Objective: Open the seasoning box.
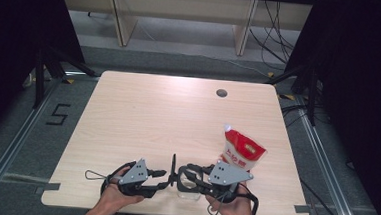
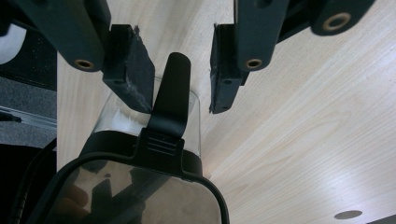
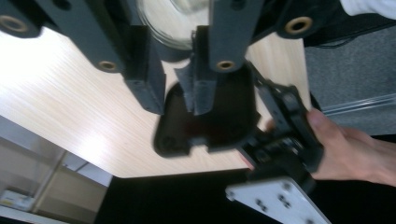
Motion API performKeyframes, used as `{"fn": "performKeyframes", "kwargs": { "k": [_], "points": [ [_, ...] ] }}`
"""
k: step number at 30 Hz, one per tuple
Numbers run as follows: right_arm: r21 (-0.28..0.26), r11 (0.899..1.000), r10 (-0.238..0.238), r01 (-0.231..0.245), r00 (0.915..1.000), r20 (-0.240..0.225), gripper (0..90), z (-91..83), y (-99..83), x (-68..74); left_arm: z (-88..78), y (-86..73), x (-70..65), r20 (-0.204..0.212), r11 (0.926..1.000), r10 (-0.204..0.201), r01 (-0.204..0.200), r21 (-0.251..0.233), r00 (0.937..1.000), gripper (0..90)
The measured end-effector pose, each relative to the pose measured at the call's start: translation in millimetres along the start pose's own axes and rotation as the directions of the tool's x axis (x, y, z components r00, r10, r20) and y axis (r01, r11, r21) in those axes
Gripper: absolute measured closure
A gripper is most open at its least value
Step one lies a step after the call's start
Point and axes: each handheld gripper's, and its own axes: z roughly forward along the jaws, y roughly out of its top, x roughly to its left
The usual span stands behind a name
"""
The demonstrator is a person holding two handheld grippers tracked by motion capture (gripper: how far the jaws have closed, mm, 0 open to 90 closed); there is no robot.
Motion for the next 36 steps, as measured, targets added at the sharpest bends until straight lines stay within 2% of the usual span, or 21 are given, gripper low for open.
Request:
{"fn": "performKeyframes", "kwargs": {
  "k": [8,9,10,11,14,15,16,17,19,20,21,22,23,24,27,28,29,30,31,33,36],
  "points": [
    [-0.005,0.999,0.049,-0.049,0.9984,0.029,60.5,-16.3,-11.8,-9.6,-5.9,1.5,-3.5,-0.01,0.9995,-0.028,0.028,0.013,0.9996,52.1],
    [-0.015,0.999,0.042,-0.041,0.9987,0.028,59.5,-17.5,-12.9,-11.3,-7.3,1.3,-2.1,-0.004,0.9998,-0.009,0.009,0.02,1.0,51.4],
    [-0.015,0.999,0.044,-0.043,0.9984,0.036,58.3,-19.5,-14.2,-12.2,-8.8,0.5,-3.8,-0.02,0.9991,-0.034,0.035,0.023,0.9992,50.9],
    [-0.029,0.998,0.053,-0.051,0.9976,0.046,57.4,-20.3,-15.7,-12.8,-10.7,0.1,-2.6,-0.015,0.9994,-0.024,0.024,0.026,0.9996,50.4],
    [-0.023,0.998,0.06,-0.059,0.997,0.049,55.9,-26.5,-19.9,-16.5,-17.8,-2.5,-4.1,-0.026,0.9983,-0.051,0.052,0.028,0.9983,48.2],
    [-0.022,0.998,0.063,-0.062,0.9969,0.047,55.3,-27.9,-21.7,-17.7,-20.1,-2.9,-3.5,-0.025,0.9988,-0.042,0.043,0.023,0.9988,47.2],
    [-0.029,0.997,0.069,-0.067,0.9962,0.054,54.9,-29.0,-23.6,-18.3,-22.6,-4.0,-4.9,-0.031,0.9975,-0.066,0.067,0.023,0.9973,46.1],
    [-0.022,0.997,0.074,-0.073,0.9954,0.061,54.5,-30.9,-25.4,-19.0,-25.1,-3.9,-3.2,-0.032,0.9986,-0.043,0.044,0.03,0.9985,44.4],
    [-0.025,0.997,0.08,-0.078,0.9947,0.065,54.3,-33.2,-29.2,-20.6,-27.8,-5.4,-4.0,-0.048,0.9965,-0.079,0.081,0.023,0.9957,41.3],
    [-0.025,0.996,0.09,-0.088,0.994,0.063,54.0,-35.1,-30.6,-21.3,-29.3,-5.3,-2.0,-0.046,0.9976,-0.06,0.062,0.031,0.9971,40.3],
    [-0.031,0.996,0.087,-0.086,0.9939,0.067,53.8,-36.4,-32.4,-22.2,-29.2,-6.4,-3.3,-0.047,0.9952,-0.094,0.095,0.022,0.9945,39.4],
    [-0.02,0.994,0.108,-0.107,0.9912,0.077,53.2,-39.1,-34.0,-20.9,-30.3,-7.0,-2.4,-0.05,0.9956,-0.087,0.089,0.031,0.995,38.6],
    [-0.024,0.995,0.094,-0.093,0.9932,0.069,52.7,-40.0,-35.7,-22.8,-31.9,-7.0,-0.4,-0.055,0.997,-0.053,0.056,0.054,0.9971,37.8],
    [-0.025,0.995,0.101,-0.099,0.9911,0.087,52.0,-41.9,-37.7,-22.6,-30.5,-7.8,-3.3,-0.055,0.9952,-0.09,0.092,0.034,0.9945,36.4],
    [-0.016,0.994,0.112,-0.111,0.9903,0.083,49.8,-47.4,-43.1,-24.1,-31.3,-9.7,-5.4,-0.057,0.9938,-0.097,0.1,0.048,0.9936,33.2],
    [-0.017,0.994,0.108,-0.106,0.9902,0.089,49.1,-48.4,-45.4,-24.9,-31.5,-10.1,-5.2,-0.055,0.9951,-0.083,0.086,0.049,0.995,32.8],
    [-0.014,0.991,0.137,-0.136,0.986,0.095,48.4,-50.8,-47.3,-23.8,-32.0,-10.6,-5.5,-0.057,0.9945,-0.084,0.087,0.058,0.9948,32.1],
    [-0.007,0.993,0.119,-0.118,0.9887,0.092,47.8,-52.5,-48.8,-26.2,-31.8,-10.9,-5.7,-0.057,0.9942,-0.086,0.09,0.059,0.9946,31.1],
    [-0.009,0.991,0.133,-0.133,0.9863,0.097,47.5,-53.9,-50.6,-26.0,-31.6,-11.4,-6.9,-0.062,0.992,-0.108,0.111,0.059,0.9922,30.0],
    [-0.011,0.993,0.119,-0.118,0.987,0.108,47.1,-56.8,-53.8,-27.9,-31.5,-11.1,-7.4,-0.06,0.9915,-0.117,0.12,0.051,0.9913,27.7],
    [-0.01,0.991,0.134,-0.134,0.9838,0.118,46.4,-61.6,-58.1,-27.9,-33.2,-10.5,-9.0,-0.062,0.9897,-0.13,0.134,0.051,0.9895,25.4]
  ]
}}
